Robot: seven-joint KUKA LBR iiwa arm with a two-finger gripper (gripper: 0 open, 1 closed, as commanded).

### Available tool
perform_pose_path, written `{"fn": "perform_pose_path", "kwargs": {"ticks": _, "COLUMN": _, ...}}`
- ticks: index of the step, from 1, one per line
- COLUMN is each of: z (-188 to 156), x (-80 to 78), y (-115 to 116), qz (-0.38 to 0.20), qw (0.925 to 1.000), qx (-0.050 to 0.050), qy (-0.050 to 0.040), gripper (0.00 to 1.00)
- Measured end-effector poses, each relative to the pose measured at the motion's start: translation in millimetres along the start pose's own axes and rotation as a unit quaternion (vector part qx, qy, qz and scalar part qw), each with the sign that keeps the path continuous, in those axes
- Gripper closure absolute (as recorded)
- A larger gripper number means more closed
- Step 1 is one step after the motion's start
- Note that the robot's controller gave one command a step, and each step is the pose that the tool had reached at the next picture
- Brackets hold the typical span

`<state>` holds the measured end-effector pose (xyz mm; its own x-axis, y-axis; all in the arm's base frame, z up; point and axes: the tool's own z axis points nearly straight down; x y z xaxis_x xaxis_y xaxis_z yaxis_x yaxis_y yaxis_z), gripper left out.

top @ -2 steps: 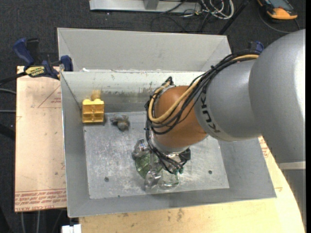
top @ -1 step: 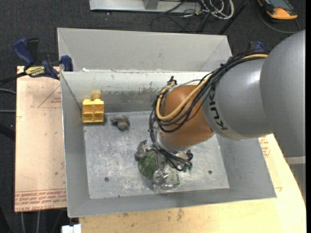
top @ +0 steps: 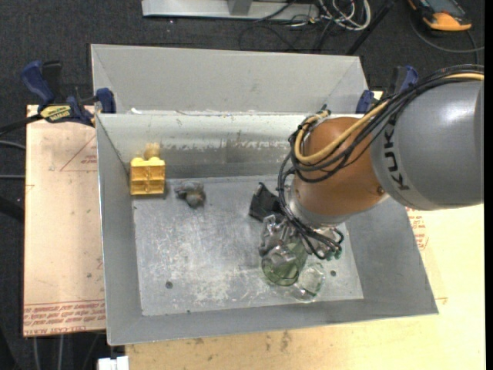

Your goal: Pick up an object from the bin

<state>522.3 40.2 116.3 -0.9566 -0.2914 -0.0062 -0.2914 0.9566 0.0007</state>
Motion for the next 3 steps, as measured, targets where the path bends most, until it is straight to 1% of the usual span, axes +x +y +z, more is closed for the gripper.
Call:
{"fn": "perform_pose_path", "kwargs": {"ticks": 1, "z": 0.0, "x": 0.0, "y": -0.1, "qz": 0.0, "qw": 1.0, "qx": 0.0, "qy": -0.0001, "gripper": 1.0}}
{"fn": "perform_pose_path", "kwargs": {"ticks": 2, "z": -5.8, "x": 9.3, "y": -10.0, "qz": -0.042, "qw": 0.9991, "qx": -0.001, "qy": 0.0016, "gripper": 1.0}}
{"fn": "perform_pose_path", "kwargs": {"ticks": 3, "z": -17.2, "x": 24.0, "y": -36.8, "qz": -0.107, "qw": 0.9942, "qx": 0.0, "qy": 0.0025, "gripper": 1.0}}
